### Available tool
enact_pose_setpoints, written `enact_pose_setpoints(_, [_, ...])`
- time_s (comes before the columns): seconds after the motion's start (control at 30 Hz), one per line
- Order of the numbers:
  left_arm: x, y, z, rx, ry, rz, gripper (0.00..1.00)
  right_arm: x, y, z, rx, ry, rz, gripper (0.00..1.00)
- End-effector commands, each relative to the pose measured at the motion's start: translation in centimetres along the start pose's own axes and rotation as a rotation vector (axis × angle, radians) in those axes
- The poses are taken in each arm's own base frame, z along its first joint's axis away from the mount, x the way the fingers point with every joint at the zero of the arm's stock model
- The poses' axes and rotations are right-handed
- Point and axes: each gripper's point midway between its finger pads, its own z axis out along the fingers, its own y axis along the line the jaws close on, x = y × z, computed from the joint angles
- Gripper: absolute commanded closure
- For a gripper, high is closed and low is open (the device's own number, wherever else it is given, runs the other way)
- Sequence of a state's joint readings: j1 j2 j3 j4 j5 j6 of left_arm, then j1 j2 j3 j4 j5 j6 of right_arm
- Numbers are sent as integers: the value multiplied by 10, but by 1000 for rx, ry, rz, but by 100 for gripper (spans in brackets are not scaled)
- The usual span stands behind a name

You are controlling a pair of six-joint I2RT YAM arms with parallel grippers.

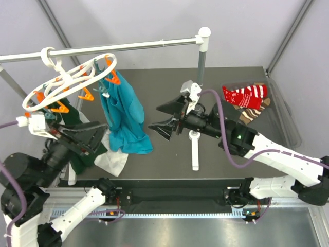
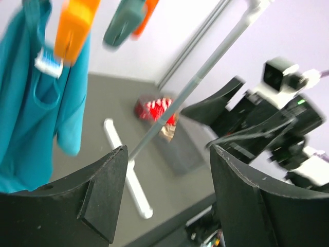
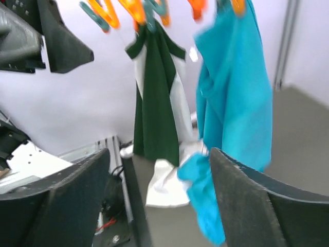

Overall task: Clip the socks to the hanger
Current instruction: Open the clamp at the hanger.

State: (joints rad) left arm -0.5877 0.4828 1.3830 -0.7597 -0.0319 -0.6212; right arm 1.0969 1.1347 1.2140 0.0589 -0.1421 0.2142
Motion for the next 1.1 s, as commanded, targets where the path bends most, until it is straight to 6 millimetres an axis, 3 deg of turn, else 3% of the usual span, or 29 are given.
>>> enact_pose_setpoints(0.0, [-40,-23,5,35,-98,-28,31,-55,26,14,-147,-180,-166,25])
enact_pose_setpoints(0.07, [-51,-35,10,61,-108,-45,31,-75,31,21,-168,-249,-216,29])
enact_pose_setpoints(0.13, [-59,-46,11,91,-114,-69,31,-77,29,34,-172,-259,-234,30])
enact_pose_setpoints(0.17, [-62,-49,15,95,-116,-78,31,-92,32,37,-174,-297,-254,33])
enact_pose_setpoints(0.2, [-70,-54,12,105,-138,-100,31,-86,29,48,-175,-283,-258,35])
enact_pose_setpoints(0.27, [-79,-58,11,116,-169,-125,31,-102,34,53,-190,-318,-261,39])
enact_pose_setpoints(0.47, [-87,-52,12,82,-222,-168,34,-106,46,72,-274,-381,-279,41])
enact_pose_setpoints(0.53, [-89,-49,11,71,-234,-174,35,-102,49,77,-306,-398,-307,37])
enact_pose_setpoints(0.57, [-90,-46,10,54,-247,-178,35,-101,50,78,-313,-407,-319,29])
enact_pose_setpoints(0.63, [-92,-43,8,43,-261,-183,36,-98,51,85,-319,-424,-327,27])
enact_pose_setpoints(0.8, [-90,-37,9,20,-265,-187,36,-86,49,112,-305,-425,-376,32])
enact_pose_setpoints(0.93, [-88,-30,9,-14,-263,-189,36,-90,53,126,-290,-445,-387,38])
enact_pose_setpoints(1.07, [-87,-26,7,-31,-269,-185,36,-83,42,141,-228,-435,-386,39])
